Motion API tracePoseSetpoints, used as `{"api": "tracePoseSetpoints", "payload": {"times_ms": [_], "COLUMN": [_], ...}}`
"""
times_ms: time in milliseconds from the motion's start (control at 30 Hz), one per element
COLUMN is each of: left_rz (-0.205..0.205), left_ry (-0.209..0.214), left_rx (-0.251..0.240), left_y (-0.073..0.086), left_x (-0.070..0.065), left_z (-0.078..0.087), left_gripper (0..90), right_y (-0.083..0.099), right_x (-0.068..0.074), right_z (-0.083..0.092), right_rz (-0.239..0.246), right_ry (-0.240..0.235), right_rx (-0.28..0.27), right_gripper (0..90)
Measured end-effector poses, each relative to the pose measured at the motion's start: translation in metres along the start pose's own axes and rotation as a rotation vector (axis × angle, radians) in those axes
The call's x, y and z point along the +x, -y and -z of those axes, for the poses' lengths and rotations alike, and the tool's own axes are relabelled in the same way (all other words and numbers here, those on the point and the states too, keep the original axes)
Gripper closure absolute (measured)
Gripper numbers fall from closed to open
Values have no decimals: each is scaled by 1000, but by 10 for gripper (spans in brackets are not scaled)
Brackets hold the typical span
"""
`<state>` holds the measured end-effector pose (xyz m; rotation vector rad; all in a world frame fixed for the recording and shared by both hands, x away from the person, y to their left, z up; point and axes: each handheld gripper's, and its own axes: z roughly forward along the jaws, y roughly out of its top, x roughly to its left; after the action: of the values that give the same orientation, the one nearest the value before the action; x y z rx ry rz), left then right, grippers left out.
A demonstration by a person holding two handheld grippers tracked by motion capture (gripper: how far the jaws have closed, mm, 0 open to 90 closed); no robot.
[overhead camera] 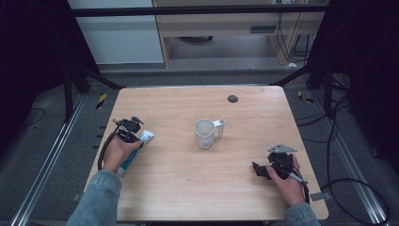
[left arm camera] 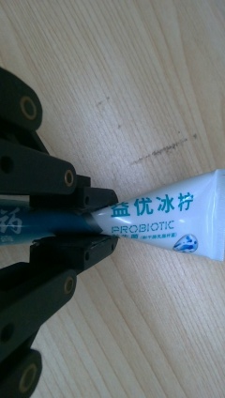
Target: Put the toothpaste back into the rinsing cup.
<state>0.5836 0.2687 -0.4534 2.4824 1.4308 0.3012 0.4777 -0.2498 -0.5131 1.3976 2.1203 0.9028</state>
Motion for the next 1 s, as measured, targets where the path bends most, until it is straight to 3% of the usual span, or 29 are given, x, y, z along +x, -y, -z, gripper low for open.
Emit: {"api": "tracePoseSetpoints", "payload": {"times_ms": [267, 500, 733, 1000], "left_rz": [-15, -48, -76, -115], "left_ry": [-11, -21, -11, 3], "left_rx": [-95, -157, -199, -207], "left_y": [4, -2, -13, -28], "left_x": [-9, -24, -40, -60], "left_z": [33, 60, 70, 71], "left_gripper": [785, 787, 787, 787], "right_y": [0, 0, 0, 0], "right_x": [0, 0, 0, 0], "right_z": [0, 0, 0, 0], "right_rz": [0, 0, 0, 0], "right_ry": [0, 0, 0, 0], "right_rx": [0, 0, 0, 0], "right_gripper": [7, 7, 7, 7]}}
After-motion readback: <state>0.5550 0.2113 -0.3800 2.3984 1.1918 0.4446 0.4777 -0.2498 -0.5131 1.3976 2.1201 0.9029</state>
